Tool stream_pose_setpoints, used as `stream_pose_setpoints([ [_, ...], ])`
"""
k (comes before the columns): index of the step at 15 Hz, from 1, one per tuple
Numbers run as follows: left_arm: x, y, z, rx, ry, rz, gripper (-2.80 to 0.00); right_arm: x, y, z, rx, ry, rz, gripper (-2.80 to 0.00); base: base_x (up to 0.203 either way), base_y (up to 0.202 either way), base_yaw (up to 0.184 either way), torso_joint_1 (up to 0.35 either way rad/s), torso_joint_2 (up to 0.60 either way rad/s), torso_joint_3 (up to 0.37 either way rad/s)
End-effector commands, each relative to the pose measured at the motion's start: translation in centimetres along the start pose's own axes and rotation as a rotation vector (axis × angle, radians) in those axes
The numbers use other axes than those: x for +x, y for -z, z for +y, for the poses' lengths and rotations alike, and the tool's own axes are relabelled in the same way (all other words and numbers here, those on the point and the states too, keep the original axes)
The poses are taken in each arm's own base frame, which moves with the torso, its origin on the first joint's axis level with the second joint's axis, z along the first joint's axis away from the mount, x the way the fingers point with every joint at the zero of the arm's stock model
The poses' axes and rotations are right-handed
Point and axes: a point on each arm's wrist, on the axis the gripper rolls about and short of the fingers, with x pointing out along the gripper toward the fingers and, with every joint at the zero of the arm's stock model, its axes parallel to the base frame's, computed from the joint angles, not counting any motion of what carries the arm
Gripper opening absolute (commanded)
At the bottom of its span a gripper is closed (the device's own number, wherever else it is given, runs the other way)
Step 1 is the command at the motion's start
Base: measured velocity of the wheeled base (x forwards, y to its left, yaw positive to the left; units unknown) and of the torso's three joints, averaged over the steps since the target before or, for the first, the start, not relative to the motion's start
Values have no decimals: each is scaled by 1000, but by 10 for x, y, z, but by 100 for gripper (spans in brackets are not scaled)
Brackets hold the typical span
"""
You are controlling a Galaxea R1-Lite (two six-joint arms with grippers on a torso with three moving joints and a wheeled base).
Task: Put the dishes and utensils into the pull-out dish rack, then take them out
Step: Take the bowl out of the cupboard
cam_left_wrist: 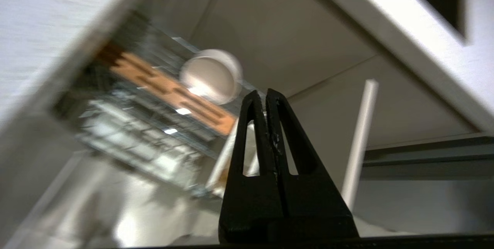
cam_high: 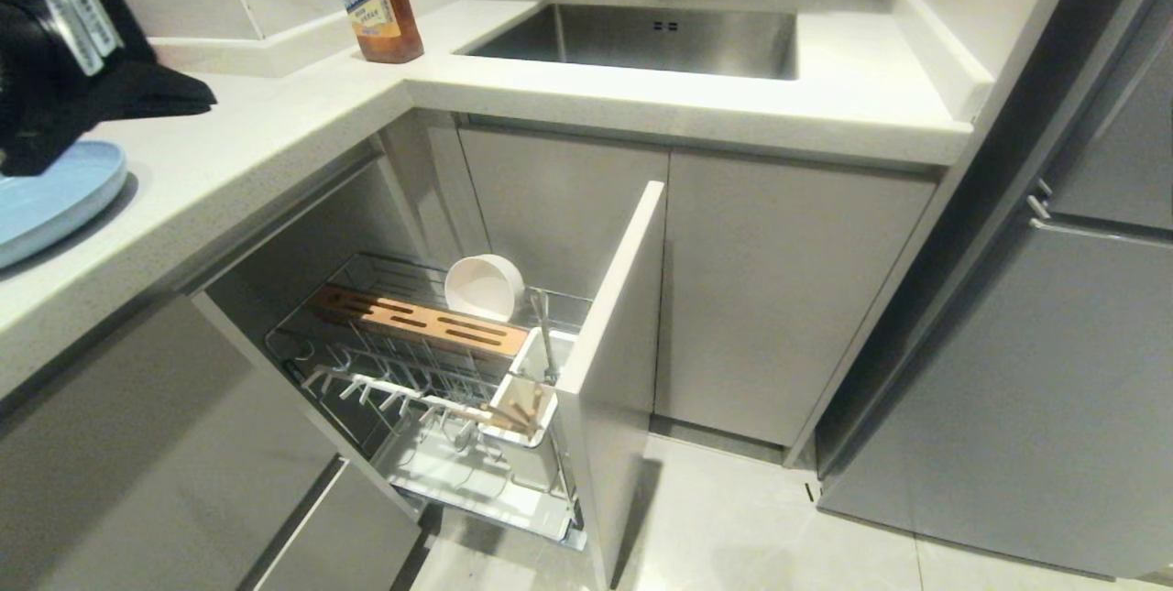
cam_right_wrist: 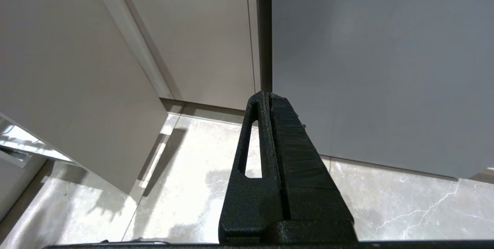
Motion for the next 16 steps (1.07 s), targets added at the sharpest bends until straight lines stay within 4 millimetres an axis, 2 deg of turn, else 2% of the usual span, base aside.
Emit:
stream_pose_setpoints([
  [1, 24, 16, -10, -43, 18, 44, -280, 0, 0, 0, 0, 1, 0, -280, 0, 0, 0, 0, 0, 0],
  [3, 69, 39, -22, -99, -68, 93, -280, 0, 0, 0, 0, 1, 0, -280, 0, 0, 0, 0, 0, 0],
  [5, 104, 62, -30, -126, -144, 135, -280, 0, 0, 0, 0, 0, 0, -280, 0, 0, 0, 0, 0, 0],
  [8, 148, 95, -31, -126, -225, 221, -280, 0, 0, 0, 0, 0, 0, -280, 0, 0, 0, 0, 0, 0],
  [13, 202, 132, -24, -100, -273, 286, -280, 0, 0, 0, 0, 1, 0, -280, 0, 0, 0, 0, 0, 0],
  [16, 218, 140, -17, -88, -241, 337, -280, 0, 0, 0, 0, -1, 0, -280, 0, 0, 0, 0, 0, 0],
])
